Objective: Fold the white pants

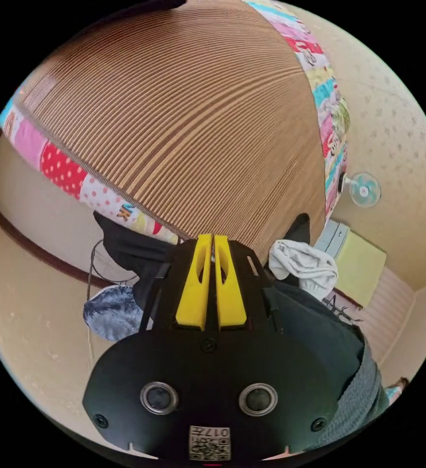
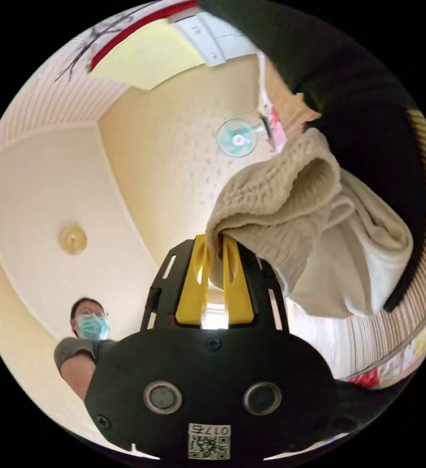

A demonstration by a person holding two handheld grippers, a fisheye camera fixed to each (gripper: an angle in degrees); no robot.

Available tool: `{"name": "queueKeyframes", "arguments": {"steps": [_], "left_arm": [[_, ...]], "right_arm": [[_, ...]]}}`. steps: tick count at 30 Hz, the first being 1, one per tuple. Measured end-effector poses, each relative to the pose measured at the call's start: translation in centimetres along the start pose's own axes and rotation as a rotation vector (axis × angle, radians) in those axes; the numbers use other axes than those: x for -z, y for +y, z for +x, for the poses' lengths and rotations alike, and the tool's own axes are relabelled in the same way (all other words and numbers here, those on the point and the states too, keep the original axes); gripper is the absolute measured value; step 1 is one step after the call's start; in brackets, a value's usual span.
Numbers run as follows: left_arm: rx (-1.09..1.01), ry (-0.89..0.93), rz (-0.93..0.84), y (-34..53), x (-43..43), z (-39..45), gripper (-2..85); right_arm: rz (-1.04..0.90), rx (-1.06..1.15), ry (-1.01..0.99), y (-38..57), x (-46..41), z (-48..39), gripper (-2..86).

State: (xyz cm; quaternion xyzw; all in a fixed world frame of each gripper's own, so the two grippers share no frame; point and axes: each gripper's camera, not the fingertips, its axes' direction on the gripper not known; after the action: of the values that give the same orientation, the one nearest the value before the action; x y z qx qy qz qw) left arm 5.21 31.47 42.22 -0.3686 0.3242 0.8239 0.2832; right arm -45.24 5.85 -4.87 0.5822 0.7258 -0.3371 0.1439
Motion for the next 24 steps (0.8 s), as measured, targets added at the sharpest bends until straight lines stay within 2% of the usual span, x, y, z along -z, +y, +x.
{"name": "queueKeyframes", "arguments": {"steps": [4,6,9,11,12,13,15,17,19,21,24], "left_arm": [[-0.376,0.013,0.024,1.7,0.2,7.5,0.7],[-0.568,0.049,0.017,3.2,0.0,12.1,4.7],[-0.892,0.048,-0.003,7.8,-0.6,20.7,9.9],[-1.146,0.002,0.001,13.6,-1.3,27.6,15.7],[-1.206,-0.007,0.008,15.2,-1.4,29.1,17.6],[-1.325,-0.03,0.042,18.8,-1.7,32.1,21.4],[-1.483,-0.049,0.149,24.6,-1.8,35.7,23.6],[-1.676,-0.065,0.28,32.0,-2.4,39.1,20.6],[-1.769,-0.063,0.359,36.5,-3.1,40.2,14.8],[-1.798,-0.042,0.471,39.2,-3.2,39.6,12.0],[-1.781,0.064,0.383,40.8,-2.6,39.0,9.9]], "right_arm": [[-0.308,0.293,0.104,2.6,-8.9,-6.8,2.8],[-0.516,0.428,0.173,5.5,-15.8,-10.6,2.2],[-0.726,0.606,0.263,11.4,-23.8,-14.6,1.6],[-0.826,0.691,0.262,15.4,-27.7,-16.4,1.3],[-0.878,0.731,0.241,18.1,-29.9,-17.3,1.1],[-0.898,0.743,0.226,19.5,-30.9,-17.7,1.1],[-0.961,0.747,0.173,25.3,-34.5,-18.7,0.9],[-1.029,0.779,0.154,30.1,-36.6,-19.2,0.9],[-1.075,0.791,0.135,34.5,-38.1,-19.4,1.1],[-1.011,0.786,0.116,37.5,-37.8,-19.8,1.7],[-1.029,0.824,0.1,39.8,-37.1,-20.4,3.1]]}}
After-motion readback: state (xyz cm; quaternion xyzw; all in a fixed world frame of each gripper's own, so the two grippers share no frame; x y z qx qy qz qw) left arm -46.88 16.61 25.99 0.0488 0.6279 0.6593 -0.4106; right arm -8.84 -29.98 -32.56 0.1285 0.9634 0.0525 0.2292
